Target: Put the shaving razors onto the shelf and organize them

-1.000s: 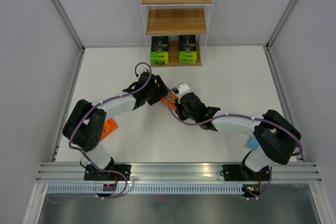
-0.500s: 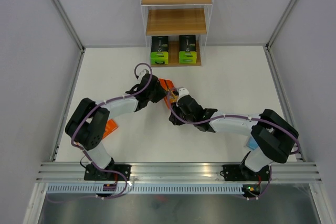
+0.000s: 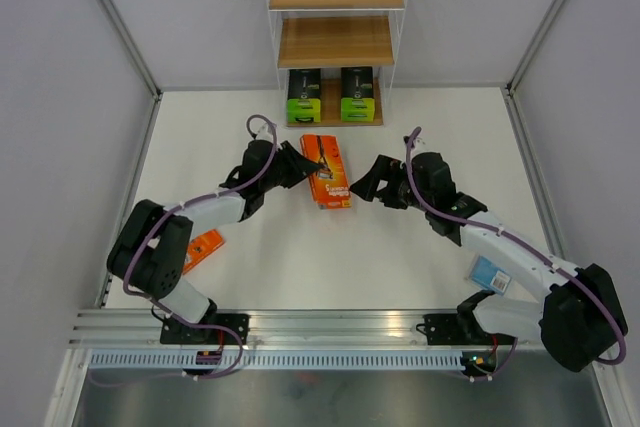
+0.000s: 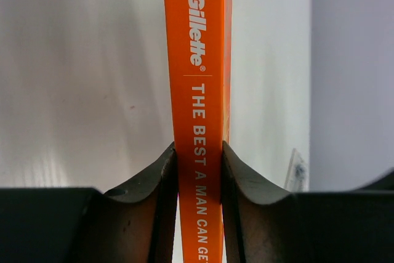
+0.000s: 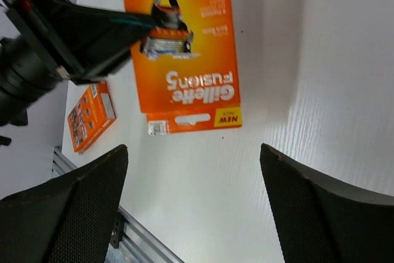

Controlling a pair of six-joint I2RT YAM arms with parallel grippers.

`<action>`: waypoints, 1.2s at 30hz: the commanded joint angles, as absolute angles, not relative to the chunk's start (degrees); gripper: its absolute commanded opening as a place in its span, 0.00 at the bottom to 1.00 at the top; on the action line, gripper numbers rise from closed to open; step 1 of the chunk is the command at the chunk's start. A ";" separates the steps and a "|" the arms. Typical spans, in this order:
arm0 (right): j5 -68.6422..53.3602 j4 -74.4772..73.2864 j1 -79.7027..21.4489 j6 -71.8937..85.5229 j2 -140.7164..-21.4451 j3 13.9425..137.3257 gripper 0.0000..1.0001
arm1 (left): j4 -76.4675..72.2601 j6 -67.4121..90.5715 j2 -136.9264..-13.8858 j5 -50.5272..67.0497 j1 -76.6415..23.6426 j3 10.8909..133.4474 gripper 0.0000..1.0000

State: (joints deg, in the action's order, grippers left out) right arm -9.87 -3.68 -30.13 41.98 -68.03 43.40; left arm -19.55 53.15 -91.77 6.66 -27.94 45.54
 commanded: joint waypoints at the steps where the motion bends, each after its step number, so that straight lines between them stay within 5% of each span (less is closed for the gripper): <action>1: -15.03 5.08 -30.15 46.58 -65.23 39.65 0.94 | -29.88 49.66 -86.58 18.26 -26.19 47.02 0.27; 16: -25.30 10.54 -26.90 40.51 -74.00 55.28 0.98 | -28.39 51.94 -83.93 35.94 -21.18 58.97 0.28; 25: -29.09 15.90 -26.63 42.71 -78.31 55.99 0.91 | -31.90 56.68 -85.60 37.61 -19.60 61.43 0.29; 28: -30.58 17.57 -26.63 43.42 -79.71 56.69 0.82 | -33.48 58.80 -86.66 38.58 -19.60 62.14 0.29; 36: -31.11 19.95 -26.72 45.78 -82.79 59.49 0.30 | -31.21 57.84 -88.77 36.83 -19.51 64.33 0.30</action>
